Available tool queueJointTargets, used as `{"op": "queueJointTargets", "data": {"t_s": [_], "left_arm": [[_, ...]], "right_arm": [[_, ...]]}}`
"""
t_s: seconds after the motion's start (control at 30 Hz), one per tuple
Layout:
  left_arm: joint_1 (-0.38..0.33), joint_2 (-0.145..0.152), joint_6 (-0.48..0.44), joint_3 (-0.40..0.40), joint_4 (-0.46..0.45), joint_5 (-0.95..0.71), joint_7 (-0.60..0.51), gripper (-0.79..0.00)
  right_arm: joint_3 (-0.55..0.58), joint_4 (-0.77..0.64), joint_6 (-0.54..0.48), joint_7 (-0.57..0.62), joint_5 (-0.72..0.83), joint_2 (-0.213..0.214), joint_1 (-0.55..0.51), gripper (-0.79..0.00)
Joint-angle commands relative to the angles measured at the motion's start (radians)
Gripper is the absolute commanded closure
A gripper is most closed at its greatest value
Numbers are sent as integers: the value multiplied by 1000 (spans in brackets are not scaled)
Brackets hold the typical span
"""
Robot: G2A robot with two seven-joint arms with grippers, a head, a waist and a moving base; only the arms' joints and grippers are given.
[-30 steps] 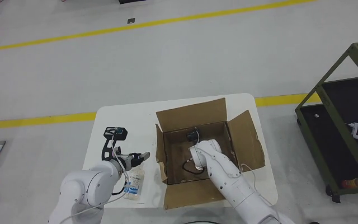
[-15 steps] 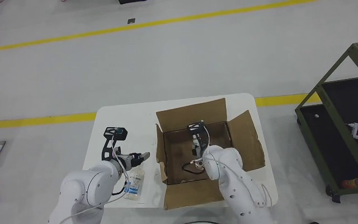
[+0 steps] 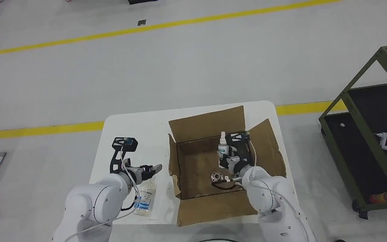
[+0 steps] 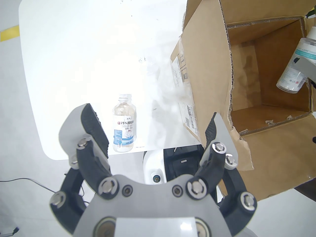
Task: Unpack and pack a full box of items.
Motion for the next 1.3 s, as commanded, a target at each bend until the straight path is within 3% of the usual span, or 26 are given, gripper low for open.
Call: {"op": "queueJointTargets", "data": {"t_s": [0.0,0.27,0.47,0.67,0.9,1.07,1.27], "left_arm": [[0,0,0,0,0,0,0,-785],[0,0,0,0,0,0,0,-785],[0,0,0,0,0,0,0,-785],[0,0,0,0,0,0,0,-785],[0,0,0,0,0,0,0,-785],[0,0,0,0,0,0,0,-785],[0,0,0,0,0,0,0,-785]], "right_arm": [[-1,-2,3,2,-3,0,1,0],[-1,-2,3,2,-3,0,1,0],[41,-76,-8,-81,36,6,-30,0],[237,-302,-117,-194,209,24,-157,0],[485,-380,-142,-257,329,40,-297,0],[591,-377,-38,-214,249,48,-353,0],[601,-327,11,-70,55,64,-353,0]]}}
